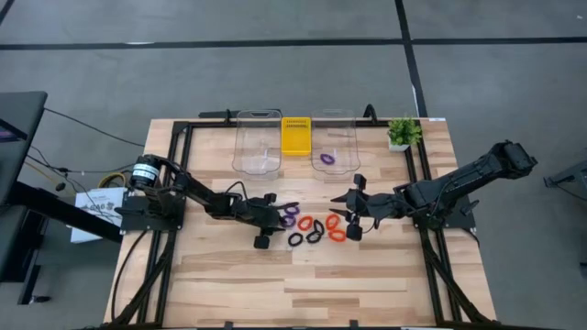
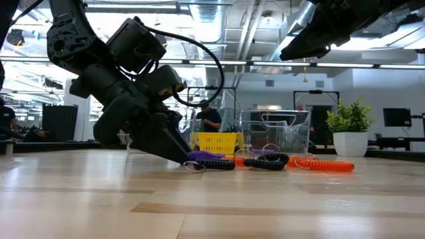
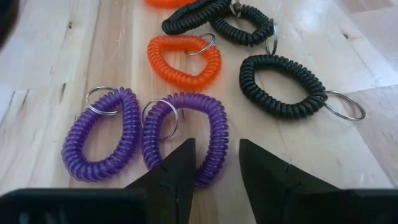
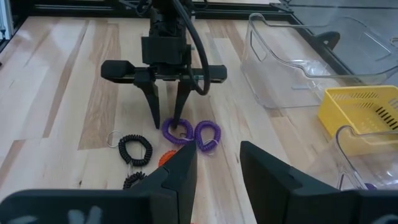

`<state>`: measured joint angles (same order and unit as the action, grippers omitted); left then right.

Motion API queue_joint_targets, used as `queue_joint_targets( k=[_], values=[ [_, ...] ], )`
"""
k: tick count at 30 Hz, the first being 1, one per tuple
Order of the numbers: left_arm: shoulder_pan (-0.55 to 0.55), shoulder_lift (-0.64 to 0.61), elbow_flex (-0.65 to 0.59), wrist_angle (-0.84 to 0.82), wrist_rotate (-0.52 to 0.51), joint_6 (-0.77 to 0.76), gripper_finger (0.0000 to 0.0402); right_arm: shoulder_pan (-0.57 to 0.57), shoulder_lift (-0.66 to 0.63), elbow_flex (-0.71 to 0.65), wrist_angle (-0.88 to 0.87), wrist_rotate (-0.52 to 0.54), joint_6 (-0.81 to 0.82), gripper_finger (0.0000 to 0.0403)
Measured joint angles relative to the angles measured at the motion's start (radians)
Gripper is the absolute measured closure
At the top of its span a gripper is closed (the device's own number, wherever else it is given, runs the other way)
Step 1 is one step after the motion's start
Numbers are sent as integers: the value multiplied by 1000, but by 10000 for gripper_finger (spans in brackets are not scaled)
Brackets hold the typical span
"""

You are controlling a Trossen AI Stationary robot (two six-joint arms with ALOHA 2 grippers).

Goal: Sort spring keychains
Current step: Put the bottom violet spring keychain into the right transparent bin

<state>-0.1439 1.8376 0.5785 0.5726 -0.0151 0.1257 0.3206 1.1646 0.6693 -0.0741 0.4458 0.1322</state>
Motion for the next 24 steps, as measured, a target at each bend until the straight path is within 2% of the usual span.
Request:
queue_joint_targets(
  k=[16, 24],
  values=[
    [1, 2, -2, 0, 42, 3, 371, 0, 0, 0, 0, 0, 0, 290],
    [1, 5, 22, -6, 78, 5, 363, 0, 0, 0, 0, 0, 1, 290]
  ],
)
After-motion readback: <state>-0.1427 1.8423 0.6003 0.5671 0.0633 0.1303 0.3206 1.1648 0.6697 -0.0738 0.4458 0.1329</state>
